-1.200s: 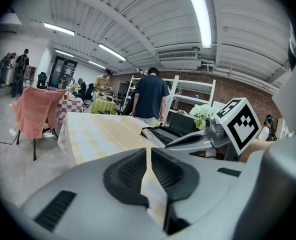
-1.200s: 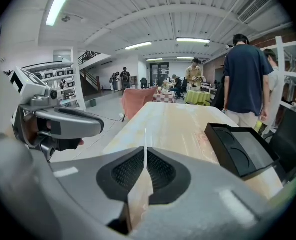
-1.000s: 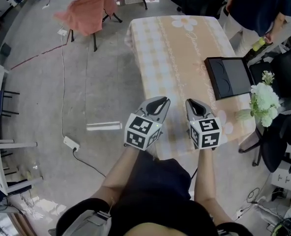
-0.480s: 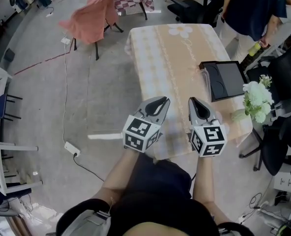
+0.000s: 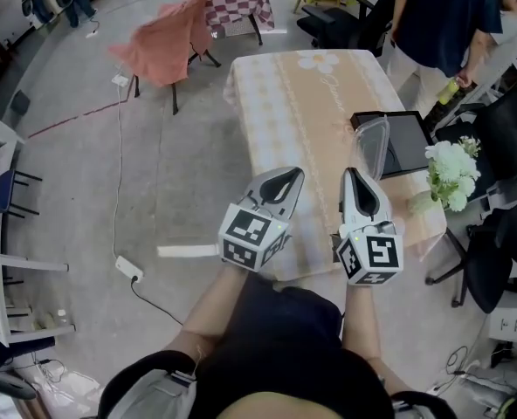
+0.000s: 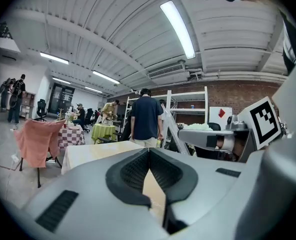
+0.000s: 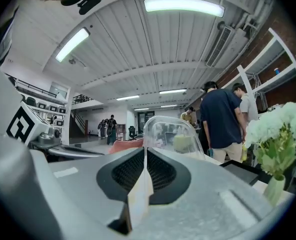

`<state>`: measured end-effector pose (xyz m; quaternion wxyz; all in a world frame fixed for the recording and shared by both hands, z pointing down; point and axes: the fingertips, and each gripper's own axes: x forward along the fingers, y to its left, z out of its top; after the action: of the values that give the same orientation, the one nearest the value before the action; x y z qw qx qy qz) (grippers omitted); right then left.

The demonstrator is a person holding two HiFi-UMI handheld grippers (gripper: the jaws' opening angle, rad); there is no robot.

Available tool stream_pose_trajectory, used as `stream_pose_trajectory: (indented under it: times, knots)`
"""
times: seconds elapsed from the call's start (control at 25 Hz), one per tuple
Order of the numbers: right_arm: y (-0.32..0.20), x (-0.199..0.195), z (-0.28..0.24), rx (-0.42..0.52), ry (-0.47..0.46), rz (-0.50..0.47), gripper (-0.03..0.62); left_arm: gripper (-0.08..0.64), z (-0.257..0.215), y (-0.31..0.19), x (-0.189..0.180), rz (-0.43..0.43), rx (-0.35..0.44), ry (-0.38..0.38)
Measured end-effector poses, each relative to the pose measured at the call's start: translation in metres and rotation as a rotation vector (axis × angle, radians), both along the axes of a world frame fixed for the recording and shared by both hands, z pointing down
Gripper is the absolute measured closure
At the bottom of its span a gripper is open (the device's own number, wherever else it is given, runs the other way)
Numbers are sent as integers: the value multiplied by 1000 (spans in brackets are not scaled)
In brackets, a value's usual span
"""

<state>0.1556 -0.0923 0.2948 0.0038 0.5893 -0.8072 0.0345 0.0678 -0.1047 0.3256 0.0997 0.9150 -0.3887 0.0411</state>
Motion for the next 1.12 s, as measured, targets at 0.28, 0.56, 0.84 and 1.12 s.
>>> stream_pose_trajectory:
  times: [0.28, 0.56, 0.84, 1.12]
  knots:
    - [20, 10, -6, 81, -43, 58, 569, 551, -10, 16, 5, 17, 23, 14]
    - [32, 21, -2, 88, -75, 84, 571, 551, -16, 30, 11, 7, 47, 3]
    - [43, 24, -1, 78, -76, 73, 571, 551, -15, 41, 17, -1, 42, -1]
    - [49, 28, 2, 64, -66, 58, 571, 551, -11, 51, 25, -9, 30, 2]
